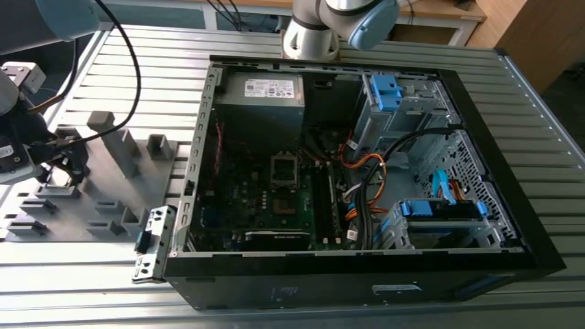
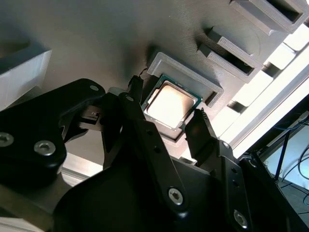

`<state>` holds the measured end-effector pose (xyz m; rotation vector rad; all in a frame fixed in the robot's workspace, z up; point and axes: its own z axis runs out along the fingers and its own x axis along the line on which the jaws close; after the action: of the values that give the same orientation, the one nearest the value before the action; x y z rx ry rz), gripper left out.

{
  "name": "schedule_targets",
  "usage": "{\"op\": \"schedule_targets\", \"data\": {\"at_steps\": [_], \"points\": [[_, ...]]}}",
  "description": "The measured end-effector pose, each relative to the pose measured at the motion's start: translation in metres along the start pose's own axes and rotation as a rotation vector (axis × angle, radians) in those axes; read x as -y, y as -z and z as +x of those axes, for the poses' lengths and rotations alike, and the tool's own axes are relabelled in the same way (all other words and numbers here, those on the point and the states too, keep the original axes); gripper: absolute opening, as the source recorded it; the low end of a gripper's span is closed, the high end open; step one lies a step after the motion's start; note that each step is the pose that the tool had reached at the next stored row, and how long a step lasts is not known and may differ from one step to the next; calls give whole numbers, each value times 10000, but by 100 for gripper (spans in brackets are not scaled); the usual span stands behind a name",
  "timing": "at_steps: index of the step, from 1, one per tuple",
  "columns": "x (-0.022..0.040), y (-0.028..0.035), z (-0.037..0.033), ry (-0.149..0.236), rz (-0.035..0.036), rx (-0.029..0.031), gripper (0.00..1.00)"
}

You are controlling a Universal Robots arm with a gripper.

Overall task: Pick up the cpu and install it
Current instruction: 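Pick up the cpu and move it towards the insertion slot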

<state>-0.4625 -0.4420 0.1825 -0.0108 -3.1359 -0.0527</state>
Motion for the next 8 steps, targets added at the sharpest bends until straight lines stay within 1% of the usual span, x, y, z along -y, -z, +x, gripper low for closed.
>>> {"op": "schedule_targets", "data": {"at_steps": [3,8], "points": [[0,-1,1,1,0,1,62],[0,0,22,0,1,0,62]]}}
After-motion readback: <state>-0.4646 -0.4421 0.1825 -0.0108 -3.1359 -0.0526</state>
